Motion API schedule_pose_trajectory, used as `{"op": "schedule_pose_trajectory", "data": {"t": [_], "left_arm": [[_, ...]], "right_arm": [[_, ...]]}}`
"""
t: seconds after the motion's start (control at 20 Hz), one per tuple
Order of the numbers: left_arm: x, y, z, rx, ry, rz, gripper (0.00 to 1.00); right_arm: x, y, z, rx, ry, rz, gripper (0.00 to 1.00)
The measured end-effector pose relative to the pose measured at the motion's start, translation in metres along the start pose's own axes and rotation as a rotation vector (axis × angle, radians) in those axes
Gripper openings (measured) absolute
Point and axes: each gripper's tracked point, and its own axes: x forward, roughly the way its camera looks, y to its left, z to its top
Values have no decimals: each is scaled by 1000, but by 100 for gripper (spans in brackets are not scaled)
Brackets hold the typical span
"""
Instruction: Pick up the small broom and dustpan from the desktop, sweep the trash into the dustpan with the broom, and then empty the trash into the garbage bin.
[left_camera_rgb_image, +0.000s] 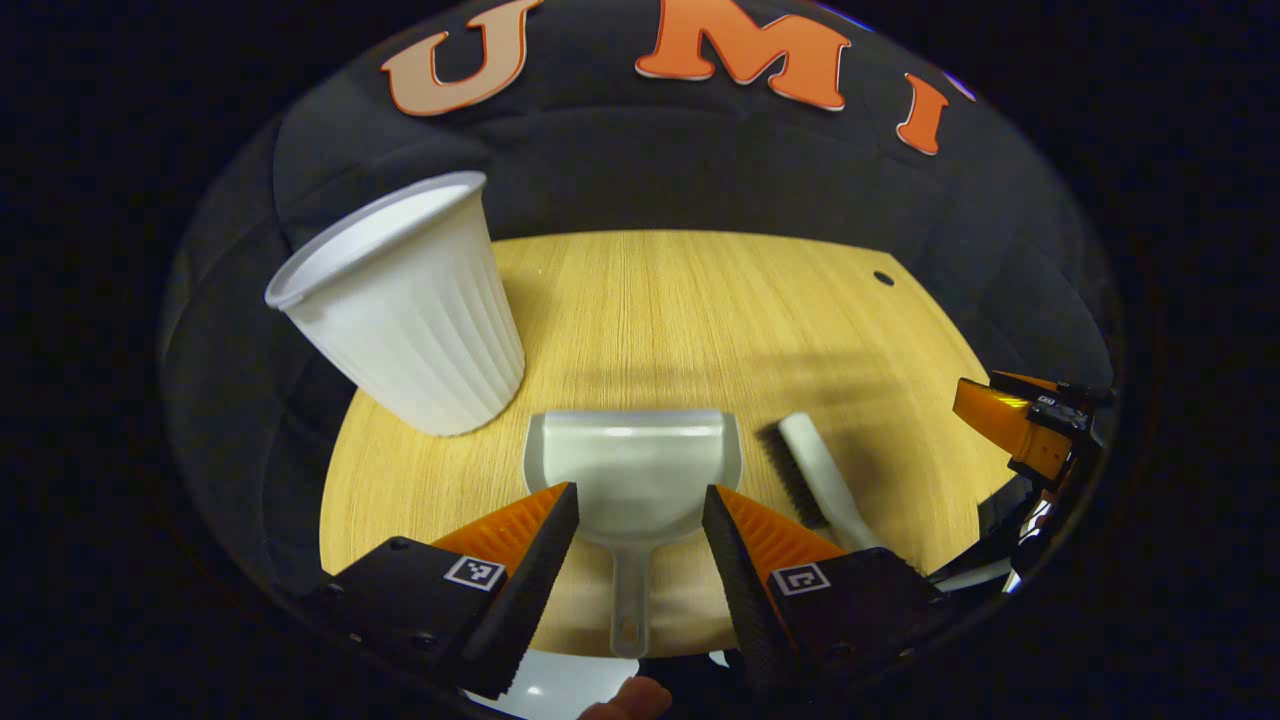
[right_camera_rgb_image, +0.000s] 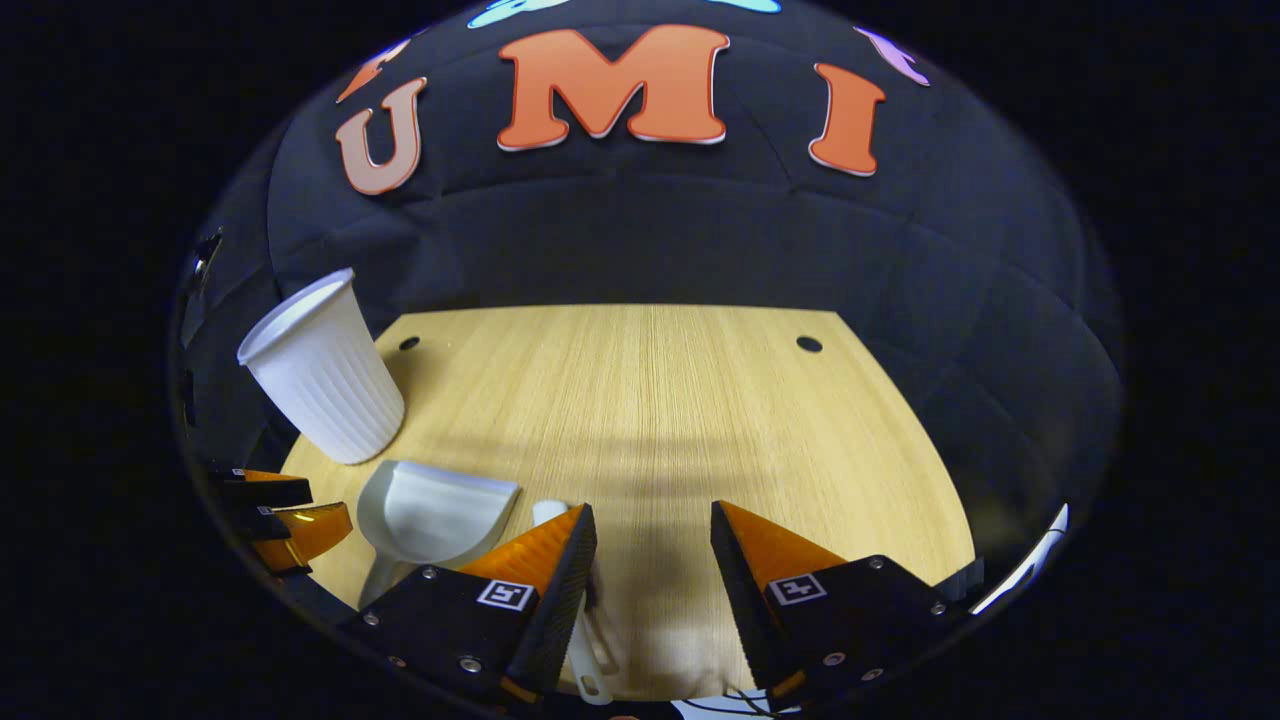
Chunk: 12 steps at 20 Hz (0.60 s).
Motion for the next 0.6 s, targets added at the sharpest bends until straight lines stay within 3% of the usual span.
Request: {"op": "schedule_pose_trajectory", "data": {"t": [0.2,0.35,0.6], "left_arm": [[4,1,6,12,-209,11,83],[7,5,16,32,-345,48,86],[-13,4,36,-21,-597,101,87]], "right_arm": [[-30,-4,62,-37,-194,-30,70],[-57,-3,96,-58,-319,-38,76],[-82,-4,140,-51,-482,-44,85]]}}
